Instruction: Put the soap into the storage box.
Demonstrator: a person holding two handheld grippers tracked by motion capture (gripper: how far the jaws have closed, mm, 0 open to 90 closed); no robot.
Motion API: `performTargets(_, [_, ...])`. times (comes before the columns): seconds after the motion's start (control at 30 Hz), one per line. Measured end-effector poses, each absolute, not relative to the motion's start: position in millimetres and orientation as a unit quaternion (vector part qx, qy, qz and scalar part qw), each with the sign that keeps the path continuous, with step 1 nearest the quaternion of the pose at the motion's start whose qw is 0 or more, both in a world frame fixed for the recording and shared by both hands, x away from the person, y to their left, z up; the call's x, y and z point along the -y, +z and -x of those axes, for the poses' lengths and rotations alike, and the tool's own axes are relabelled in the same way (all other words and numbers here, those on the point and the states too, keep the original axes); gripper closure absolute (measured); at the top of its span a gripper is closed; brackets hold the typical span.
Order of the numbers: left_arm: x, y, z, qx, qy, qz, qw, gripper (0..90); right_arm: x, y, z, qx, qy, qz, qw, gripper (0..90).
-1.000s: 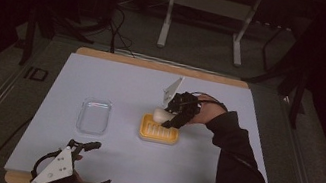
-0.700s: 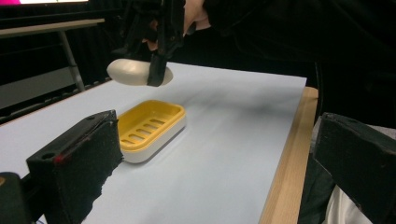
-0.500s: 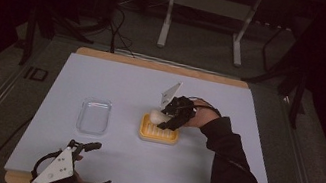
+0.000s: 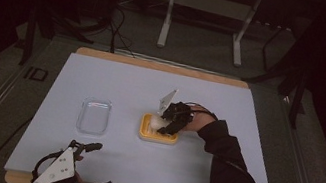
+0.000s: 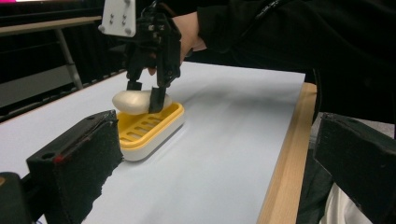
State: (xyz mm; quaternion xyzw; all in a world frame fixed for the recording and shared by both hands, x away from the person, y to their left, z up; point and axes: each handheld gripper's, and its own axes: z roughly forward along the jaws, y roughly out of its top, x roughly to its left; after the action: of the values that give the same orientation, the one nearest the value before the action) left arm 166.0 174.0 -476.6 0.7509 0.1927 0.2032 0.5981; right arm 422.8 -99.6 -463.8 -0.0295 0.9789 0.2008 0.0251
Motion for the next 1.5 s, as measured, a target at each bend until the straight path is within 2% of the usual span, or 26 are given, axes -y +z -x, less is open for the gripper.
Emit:
performTargets(0.87, [-173, -477, -166, -0.19, 0.202, -0.754, 0.596, 1.1, 89, -489, -430, -0.987, 0.158, 0.012, -0.002, 48.2])
performTargets(1.17, [-173, -477, -166, -0.186, 0.2, -0.758, 0.593, 1.1, 88, -475, -429, -0.986, 0.164, 0.005, -0.008, 46.9])
performTargets(1.5, [-172, -478, -167, -0.19, 0.201, -0.759, 0.59, 1.1, 101, -446, -424, -0.979, 0.202, -0.003, 0.012, 43.3])
